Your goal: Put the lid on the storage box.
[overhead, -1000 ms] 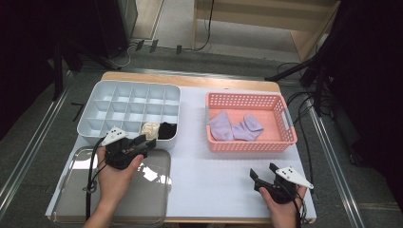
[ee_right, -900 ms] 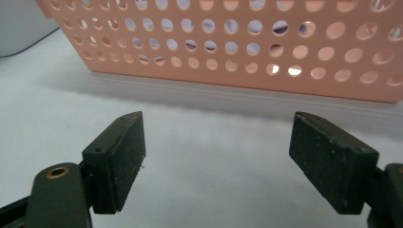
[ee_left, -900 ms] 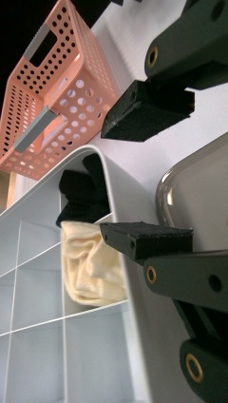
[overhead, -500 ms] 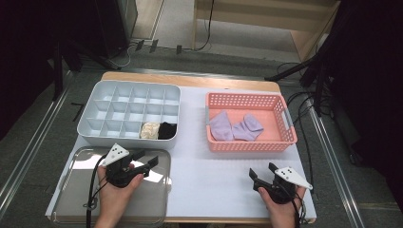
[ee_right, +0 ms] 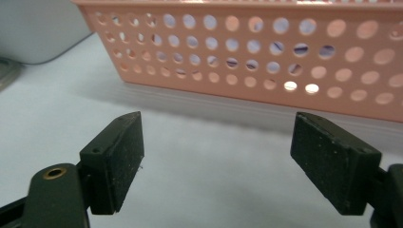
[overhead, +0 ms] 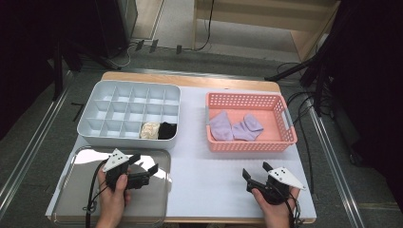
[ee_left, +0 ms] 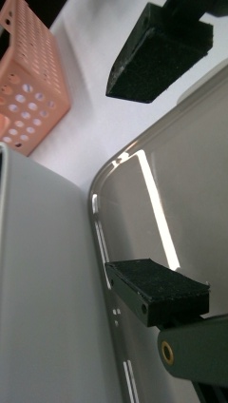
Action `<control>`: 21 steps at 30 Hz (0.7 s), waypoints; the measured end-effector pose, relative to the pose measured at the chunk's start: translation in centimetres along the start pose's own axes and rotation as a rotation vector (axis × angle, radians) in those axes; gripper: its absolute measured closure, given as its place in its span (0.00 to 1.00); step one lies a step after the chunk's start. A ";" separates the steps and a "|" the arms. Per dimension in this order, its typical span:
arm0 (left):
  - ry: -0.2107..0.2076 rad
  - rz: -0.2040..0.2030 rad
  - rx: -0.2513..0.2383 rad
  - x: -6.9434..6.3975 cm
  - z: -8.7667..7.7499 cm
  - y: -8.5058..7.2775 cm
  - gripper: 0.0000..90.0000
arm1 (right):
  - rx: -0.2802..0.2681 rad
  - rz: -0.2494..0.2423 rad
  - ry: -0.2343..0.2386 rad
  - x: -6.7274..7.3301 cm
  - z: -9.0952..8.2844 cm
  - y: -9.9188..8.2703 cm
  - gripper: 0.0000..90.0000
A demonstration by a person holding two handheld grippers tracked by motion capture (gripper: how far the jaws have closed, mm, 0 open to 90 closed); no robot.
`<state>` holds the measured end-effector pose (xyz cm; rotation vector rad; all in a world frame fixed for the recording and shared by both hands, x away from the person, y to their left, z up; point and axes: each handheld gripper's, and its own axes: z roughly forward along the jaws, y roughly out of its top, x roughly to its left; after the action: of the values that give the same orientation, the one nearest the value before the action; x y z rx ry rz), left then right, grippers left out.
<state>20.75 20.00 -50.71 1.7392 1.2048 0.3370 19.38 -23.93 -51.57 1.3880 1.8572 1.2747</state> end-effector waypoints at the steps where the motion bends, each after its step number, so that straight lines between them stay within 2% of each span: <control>1: 0.012 0.003 0.003 -0.1 0.1 0.0 0.17 | -0.004 -0.007 0.000 0.2 0.0 0.1 0.20; 2: 0.026 0.018 0.004 -0.3 0.2 0.0 0.17 | -0.007 -0.011 -0.001 0.3 -0.1 0.2 0.20; 4: 0.040 0.018 0.000 -0.4 0.2 -0.1 0.17 | -0.011 -0.009 0.004 0.6 0.0 0.5 0.21; 6: 0.027 0.000 -0.005 -0.1 0.1 -0.1 0.17 | -0.013 -0.002 0.005 0.8 0.1 0.7 0.21; 9: 0.017 -0.026 -0.009 0.2 0.1 0.0 0.17 | -0.022 -0.021 0.011 1.2 0.4 1.2 0.21; 15: 0.028 0.013 -0.015 -0.2 0.1 -0.1 0.17 | -0.026 -0.031 0.022 1.7 0.8 2.4 0.21; 21: 0.020 0.008 -0.006 -0.1 0.2 0.0 0.17 | -0.022 -0.037 0.025 1.8 1.5 3.7 0.22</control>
<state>20.76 19.79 -50.77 1.7394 1.2100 0.3638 21.67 -21.56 -48.67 1.3261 1.8704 1.2960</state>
